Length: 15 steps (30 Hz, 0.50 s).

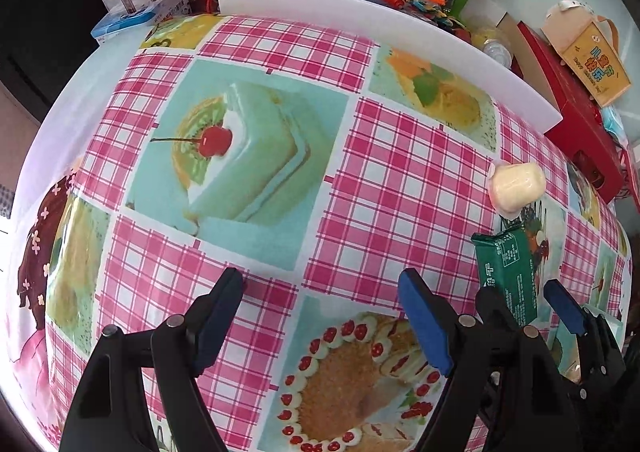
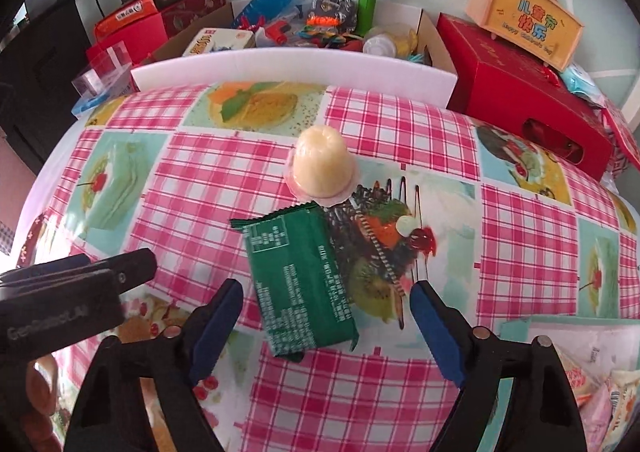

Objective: Organize snacks
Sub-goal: 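Grasp the green packet with right tool, then grasp the cream pudding cup with left tool while right tool holds the green packet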

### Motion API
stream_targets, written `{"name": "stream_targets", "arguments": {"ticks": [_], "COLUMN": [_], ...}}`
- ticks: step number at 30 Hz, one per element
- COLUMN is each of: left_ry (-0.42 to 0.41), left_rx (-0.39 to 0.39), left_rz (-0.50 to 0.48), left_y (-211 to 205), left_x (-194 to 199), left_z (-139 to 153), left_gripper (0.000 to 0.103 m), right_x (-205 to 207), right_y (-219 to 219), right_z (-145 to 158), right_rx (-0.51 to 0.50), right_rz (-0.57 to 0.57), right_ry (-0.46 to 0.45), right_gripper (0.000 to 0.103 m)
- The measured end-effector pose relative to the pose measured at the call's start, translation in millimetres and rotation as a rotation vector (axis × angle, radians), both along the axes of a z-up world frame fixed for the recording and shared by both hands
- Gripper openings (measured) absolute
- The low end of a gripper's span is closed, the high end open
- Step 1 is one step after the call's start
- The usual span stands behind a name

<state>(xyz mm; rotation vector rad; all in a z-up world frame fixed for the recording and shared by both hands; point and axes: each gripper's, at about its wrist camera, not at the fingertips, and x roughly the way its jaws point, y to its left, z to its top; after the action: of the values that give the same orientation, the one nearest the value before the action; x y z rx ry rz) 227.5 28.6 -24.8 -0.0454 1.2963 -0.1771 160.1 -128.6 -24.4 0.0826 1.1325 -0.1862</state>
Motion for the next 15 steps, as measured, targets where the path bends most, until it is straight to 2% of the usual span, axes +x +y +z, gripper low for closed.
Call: {"name": "stream_targets", "arguments": {"ticks": [2,4,12,15], "left_ry": [-0.003,-0.009,-0.027,-0.037], "left_rx": [0.006,0.008,-0.015,-0.018], "left_rz": [-0.012,-0.021,-0.099,-0.132], "left_y": [-3.5,-8.2,-45.0,-62.5], "left_x": [7.4,10.7,18.5,25.2], "left_z": [-0.5,0.9,13.7,15.9], "left_gripper": [0.080,0.080,0.080,0.080], "right_x": [-2.1,-4.9,-2.0,1.1], "right_y": [-8.4,-15.8,-37.4,-46.4], "right_z": [-1.4,-0.8,-3.9,-4.2], "right_rx": [0.016,0.013,0.029,0.041], "right_rz": [-0.022,-0.042,-0.081,-0.102], "right_ry": [-0.008,-0.015,-0.035,-0.045], "right_gripper": [0.084,0.078,0.044,0.043]}}
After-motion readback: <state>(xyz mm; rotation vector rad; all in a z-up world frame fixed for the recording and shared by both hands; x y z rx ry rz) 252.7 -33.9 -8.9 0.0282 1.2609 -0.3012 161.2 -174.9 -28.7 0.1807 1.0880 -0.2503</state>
